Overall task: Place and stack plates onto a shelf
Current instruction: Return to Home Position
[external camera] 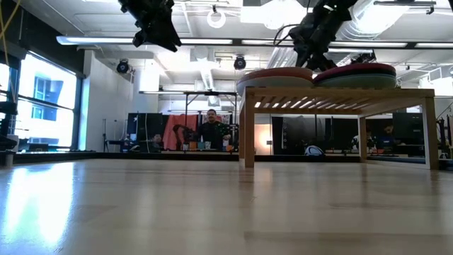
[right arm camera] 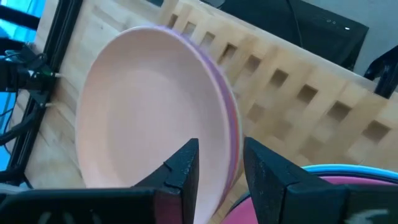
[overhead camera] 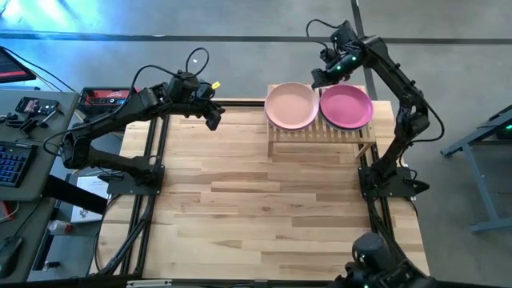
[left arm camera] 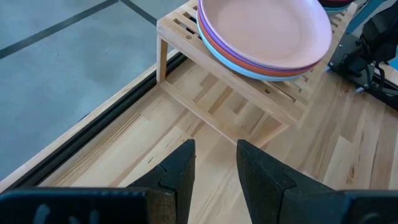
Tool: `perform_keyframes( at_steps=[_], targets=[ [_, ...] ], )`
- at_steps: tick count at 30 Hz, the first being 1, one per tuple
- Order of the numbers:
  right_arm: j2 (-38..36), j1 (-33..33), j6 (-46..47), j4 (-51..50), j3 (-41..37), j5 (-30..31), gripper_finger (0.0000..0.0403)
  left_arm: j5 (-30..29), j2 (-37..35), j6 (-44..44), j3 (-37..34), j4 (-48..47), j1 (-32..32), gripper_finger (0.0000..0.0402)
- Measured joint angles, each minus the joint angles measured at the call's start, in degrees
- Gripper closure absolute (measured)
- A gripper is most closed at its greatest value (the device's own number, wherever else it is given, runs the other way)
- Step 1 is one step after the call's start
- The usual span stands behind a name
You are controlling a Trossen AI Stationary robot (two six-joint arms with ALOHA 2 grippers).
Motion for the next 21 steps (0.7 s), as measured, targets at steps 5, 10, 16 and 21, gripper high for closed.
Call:
perform_keyframes(
  at_steps=[5,10,16,21],
  targets=[
    [-0.17,3.75,-0.07,-0.47,0.0,-0.25,0.03,-0.01,0.0,0.04,0.0,0.03,0.0,0.0293],
    [-0.17,10.03,0.09,-0.56,0.0,5.63,0.03,0.0,0.17,0.05,-0.07,0.03,0.0,0.0293],
    [0.61,15.22,1.52,-0.98,0.0,17.21,0.03,0.0,0.17,0.04,-0.07,0.06,0.0,0.0293],
    [2.2,16.71,4.24,-3.12,0.04,20.58,0.03,0.0,0.17,0.04,-0.07,0.06,0.0,0.0293]
  ],
)
